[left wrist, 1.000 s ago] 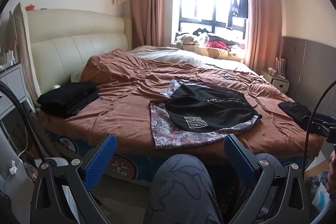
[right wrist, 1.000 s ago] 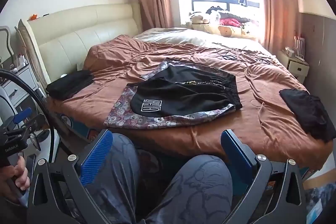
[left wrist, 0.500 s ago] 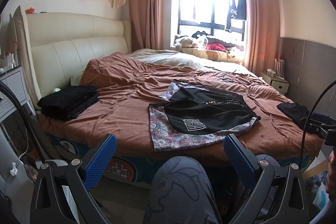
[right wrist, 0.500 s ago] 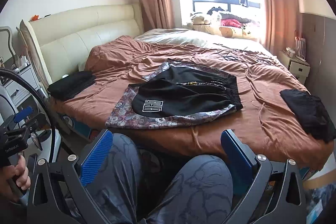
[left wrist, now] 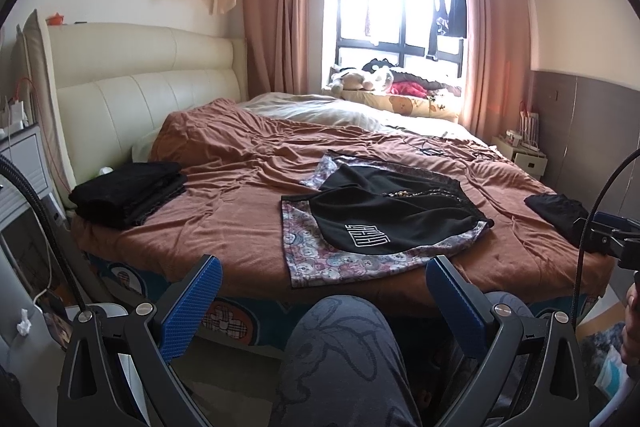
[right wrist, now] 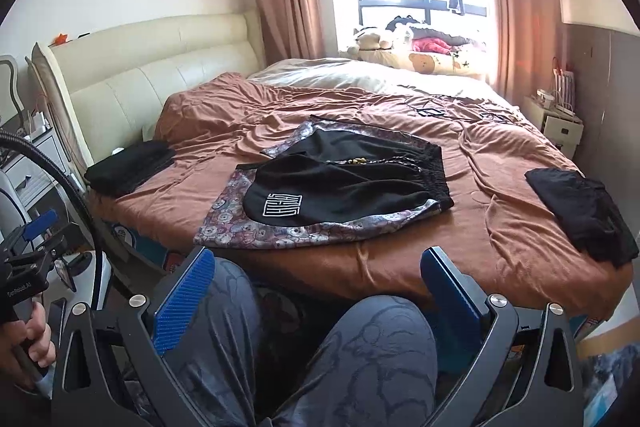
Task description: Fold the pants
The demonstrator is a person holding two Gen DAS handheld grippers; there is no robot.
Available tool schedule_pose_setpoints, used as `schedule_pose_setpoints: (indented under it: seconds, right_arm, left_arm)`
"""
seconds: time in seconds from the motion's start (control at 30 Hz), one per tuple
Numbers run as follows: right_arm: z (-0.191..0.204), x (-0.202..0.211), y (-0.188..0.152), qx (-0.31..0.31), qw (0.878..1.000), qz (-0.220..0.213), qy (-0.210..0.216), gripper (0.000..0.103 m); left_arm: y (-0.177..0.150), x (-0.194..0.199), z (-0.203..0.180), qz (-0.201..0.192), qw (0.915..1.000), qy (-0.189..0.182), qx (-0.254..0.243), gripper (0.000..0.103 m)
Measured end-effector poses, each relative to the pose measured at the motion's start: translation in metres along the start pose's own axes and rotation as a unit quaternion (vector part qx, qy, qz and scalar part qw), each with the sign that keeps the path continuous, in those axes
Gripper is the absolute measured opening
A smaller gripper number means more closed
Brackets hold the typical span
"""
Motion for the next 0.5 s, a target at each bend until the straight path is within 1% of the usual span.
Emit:
schedule_pose_setpoints:
  seconds: [0.5]
  right_arm:
    - [0.0011,0.0036,-0.0023,0.006,1.0,-0.007,0.002,0.103]
  left_arm:
    - [-0.0028,0.0015,0.0001,-0.006,1.0,-0.002,-0.002,0.102]
Point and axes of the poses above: each gripper's, at about its wrist camera, not at the fingertips, and x roughly against the way its jaws point, z to its left, y to its top, the point moved 1 cm from there along -x, roughly the way its jaws point, and after that the axes turned 12 degrees about z, right-handed, at the moved point
